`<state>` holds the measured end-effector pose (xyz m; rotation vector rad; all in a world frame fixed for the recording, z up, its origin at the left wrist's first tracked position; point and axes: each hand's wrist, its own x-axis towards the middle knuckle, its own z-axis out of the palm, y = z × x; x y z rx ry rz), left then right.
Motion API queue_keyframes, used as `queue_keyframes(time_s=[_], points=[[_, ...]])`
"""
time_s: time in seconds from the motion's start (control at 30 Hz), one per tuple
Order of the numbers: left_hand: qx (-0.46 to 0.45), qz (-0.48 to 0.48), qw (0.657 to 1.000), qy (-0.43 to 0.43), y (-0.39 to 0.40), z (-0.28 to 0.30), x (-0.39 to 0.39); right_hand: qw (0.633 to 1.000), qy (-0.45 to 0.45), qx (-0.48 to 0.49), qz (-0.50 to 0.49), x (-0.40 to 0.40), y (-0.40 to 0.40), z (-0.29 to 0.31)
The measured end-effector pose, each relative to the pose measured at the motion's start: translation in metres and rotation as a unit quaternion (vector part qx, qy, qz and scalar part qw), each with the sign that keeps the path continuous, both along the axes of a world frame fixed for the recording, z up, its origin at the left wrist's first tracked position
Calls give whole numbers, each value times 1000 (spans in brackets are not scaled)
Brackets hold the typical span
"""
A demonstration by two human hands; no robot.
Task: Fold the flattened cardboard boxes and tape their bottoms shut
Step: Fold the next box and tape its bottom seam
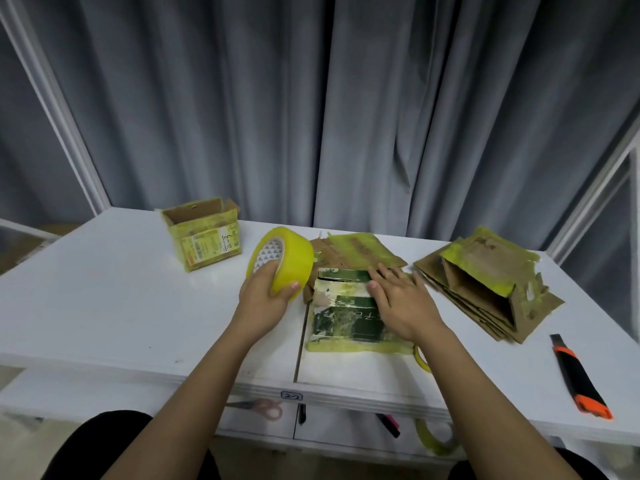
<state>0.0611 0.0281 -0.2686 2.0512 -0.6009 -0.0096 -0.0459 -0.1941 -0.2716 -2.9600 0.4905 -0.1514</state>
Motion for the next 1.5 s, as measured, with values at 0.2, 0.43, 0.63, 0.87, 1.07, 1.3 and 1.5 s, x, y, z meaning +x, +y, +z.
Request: queue_keyframes(time_s=[0.2, 0.43, 0.63, 0.87, 1.07, 1.3, 1.5], points=[[18, -33, 997, -69, -15, 14, -11, 975, -202, 83, 38, 0, 16, 37], [-8, -71, 985, -157, -31, 33, -38, 896, -281, 321, 126, 9, 46, 77], [-3, -55, 987, -151, -39, 46, -39, 878, -462, 97, 77, 3, 54, 56], [-15, -58, 989, -134, -40, 49, -38, 871, -477, 73, 90, -6, 58, 48], [-26, -70, 995, -70, -41, 51, -39, 853, -499, 98, 120, -14, 57, 46], [-177, -191, 962, 77, -34, 67, -50, 788, -387, 479, -13, -18, 57, 65], [-195, -243, 948, 69, -31, 73, -57, 696, -331, 637, 16, -20, 61, 84]])
